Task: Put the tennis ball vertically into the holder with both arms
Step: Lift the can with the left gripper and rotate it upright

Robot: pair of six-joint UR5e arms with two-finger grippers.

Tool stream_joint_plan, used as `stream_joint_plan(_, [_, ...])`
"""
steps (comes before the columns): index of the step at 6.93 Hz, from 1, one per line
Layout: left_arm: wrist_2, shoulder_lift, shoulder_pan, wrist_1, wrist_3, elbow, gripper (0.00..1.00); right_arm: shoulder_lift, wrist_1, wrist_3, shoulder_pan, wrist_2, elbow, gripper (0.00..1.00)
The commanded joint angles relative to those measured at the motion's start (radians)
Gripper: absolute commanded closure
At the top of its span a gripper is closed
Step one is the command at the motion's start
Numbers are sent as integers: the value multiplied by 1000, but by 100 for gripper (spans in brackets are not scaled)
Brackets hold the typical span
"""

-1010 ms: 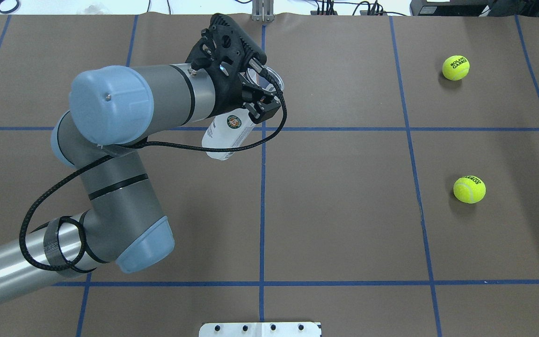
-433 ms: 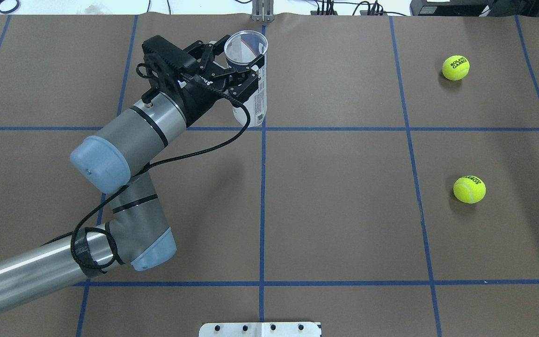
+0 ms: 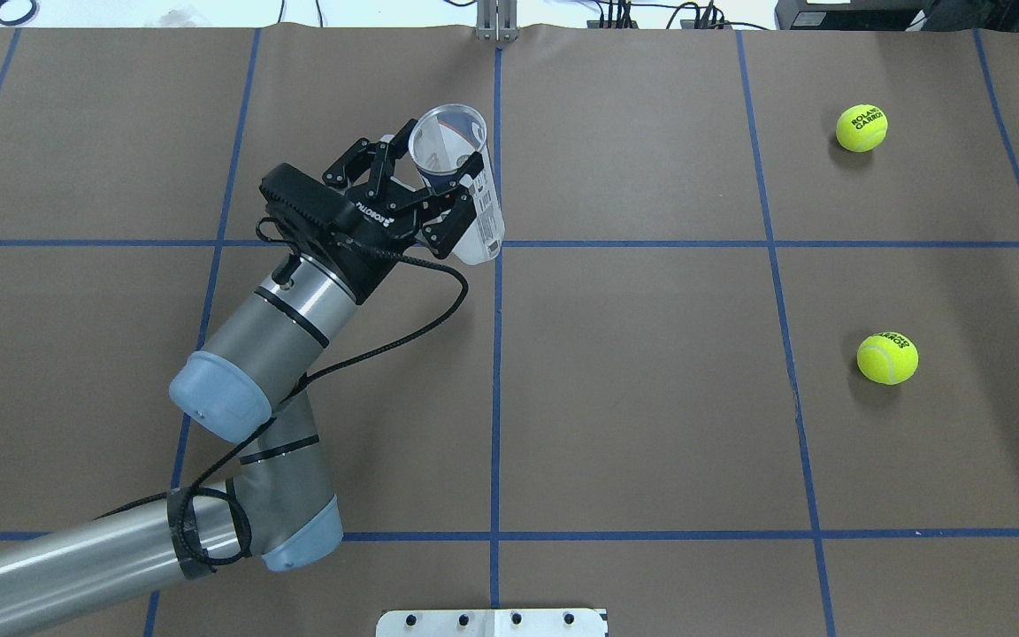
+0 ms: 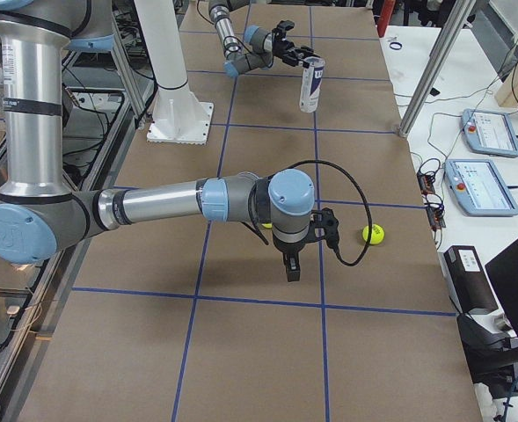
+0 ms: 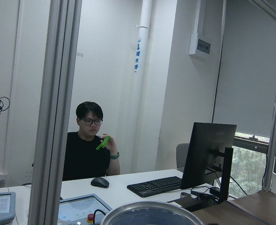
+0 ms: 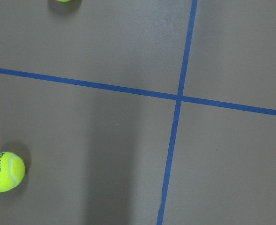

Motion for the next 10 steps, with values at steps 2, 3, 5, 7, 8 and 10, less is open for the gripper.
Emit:
stream_joint_plan(2, [46, -6, 40, -45, 60, 46, 75, -2, 0, 0, 0, 1, -2, 0])
stream_joint_plan(3, [46, -8, 40, -45, 80, 61, 75, -3, 0, 0, 0, 1, -3, 0])
stream_joint_plan(5, [45, -22, 40, -36, 89, 98, 56, -3, 0, 0, 0, 1, -6, 0])
stream_joint_plan(7, [42, -26, 40, -37, 89, 100, 45, -2, 0, 0, 0, -1, -9, 0])
stream_joint_plan(8, [42, -26, 40, -37, 89, 102, 40, -2, 0, 0, 0, -1, -9, 0])
stream_joint_plan(10, [42, -28, 41, -37, 86, 134, 36, -2, 0, 0, 0, -1, -9, 0])
